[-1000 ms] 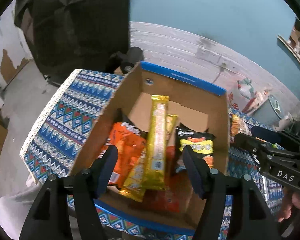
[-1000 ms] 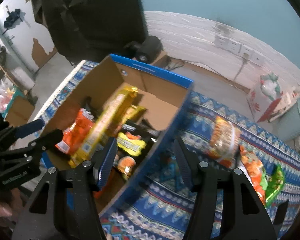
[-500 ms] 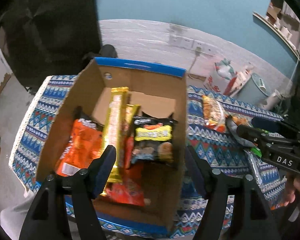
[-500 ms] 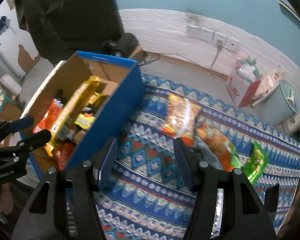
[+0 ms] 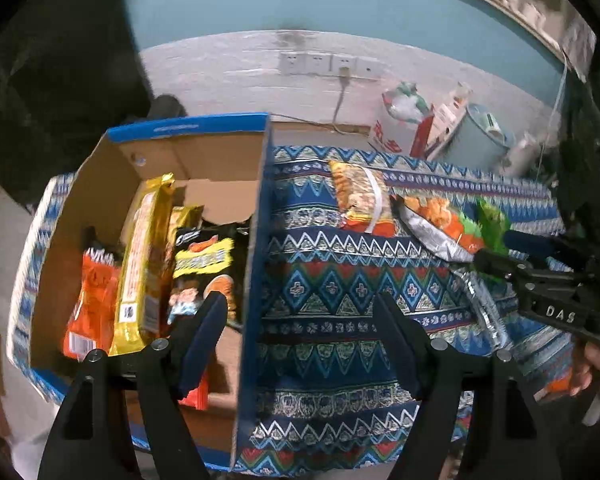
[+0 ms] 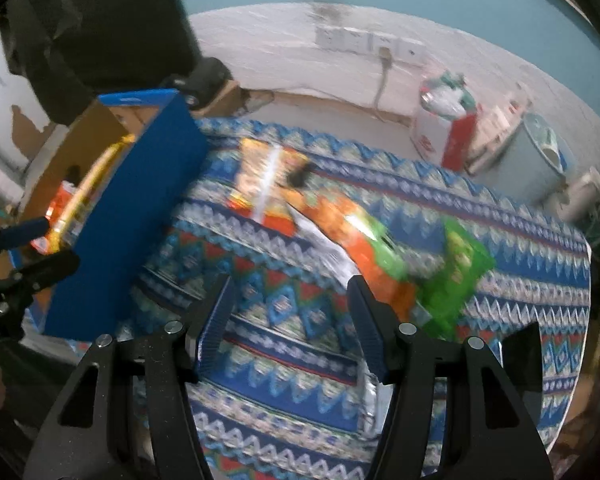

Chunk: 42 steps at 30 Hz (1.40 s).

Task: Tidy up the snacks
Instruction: 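Move both open tools back over the remaining snacks on the cloth, then grasp the silver foil bag with right tool while left tool grasps strapped peanut bag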

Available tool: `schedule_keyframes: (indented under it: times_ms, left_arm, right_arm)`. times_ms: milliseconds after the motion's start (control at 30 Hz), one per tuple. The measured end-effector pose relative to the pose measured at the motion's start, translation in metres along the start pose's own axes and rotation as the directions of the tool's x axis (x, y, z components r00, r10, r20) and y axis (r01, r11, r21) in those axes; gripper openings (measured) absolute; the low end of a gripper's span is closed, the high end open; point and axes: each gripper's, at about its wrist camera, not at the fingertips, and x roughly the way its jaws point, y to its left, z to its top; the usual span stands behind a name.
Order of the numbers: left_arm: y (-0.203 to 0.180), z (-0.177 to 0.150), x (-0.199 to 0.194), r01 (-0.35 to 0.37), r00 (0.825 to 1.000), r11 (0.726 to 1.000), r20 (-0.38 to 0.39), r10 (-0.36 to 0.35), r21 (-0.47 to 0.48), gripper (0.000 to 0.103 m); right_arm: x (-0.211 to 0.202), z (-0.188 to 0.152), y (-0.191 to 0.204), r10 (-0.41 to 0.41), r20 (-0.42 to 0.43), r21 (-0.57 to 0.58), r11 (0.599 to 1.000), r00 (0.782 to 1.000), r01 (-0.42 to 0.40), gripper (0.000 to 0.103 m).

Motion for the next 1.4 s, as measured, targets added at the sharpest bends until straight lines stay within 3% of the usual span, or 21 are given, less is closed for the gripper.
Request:
schedule_keyframes:
  times_ms: [300, 767, 900, 967, 1167, 1400]
  left_arm:
    - [-0.035, -0.009, 0.029, -0.003, 0.997, 0.997, -0.072, 0.009, 0.079, 0.077]
    - [-0.062, -0.027, 0.076, -0.033, 0.986, 0.987, -0.156, 0.058, 0.158, 0.077]
    - [-0.061, -0.03, 0.084, -0.038, 0.982, 0.988, -0.18, 0.065, 0.15, 0.077]
    - [-0.059, -0.03, 0.085, -0.034, 0.981, 0.99, -0.187, 0.059, 0.136, 0.077]
    - [-0.055, -0.022, 0.081, -0.033, 0.983, 0.994, -0.176, 0.05, 0.103, 0.077]
    - [-0.048, -0.004, 0.076, -0.031, 0.986, 0.999, -0.16, 0.037, 0.043, 0.077]
  right_arm:
    - [0.03, -0.033, -0.05, -0.024, -0.089, 0.07, 0.997, 0.996, 0.03, 0.059]
    - [0.068, -0.066, -0.067, -0.026, -0.205, 0.069, 0.997, 0.978, 0.041, 0.059]
    - [0.08, -0.077, -0.068, -0.026, -0.238, 0.06, 0.997, 0.971, 0.042, 0.04]
    - [0.079, -0.081, -0.067, -0.047, -0.229, 0.049, 0.997, 0.972, 0.06, 0.029]
    - [0.068, -0.083, -0.056, -0.022, -0.213, 0.041, 0.999, 0.977, 0.031, 0.028]
    - [0.03, -0.064, -0.033, 0.005, -0.126, 0.019, 1.0, 0.992, -0.002, 0.027]
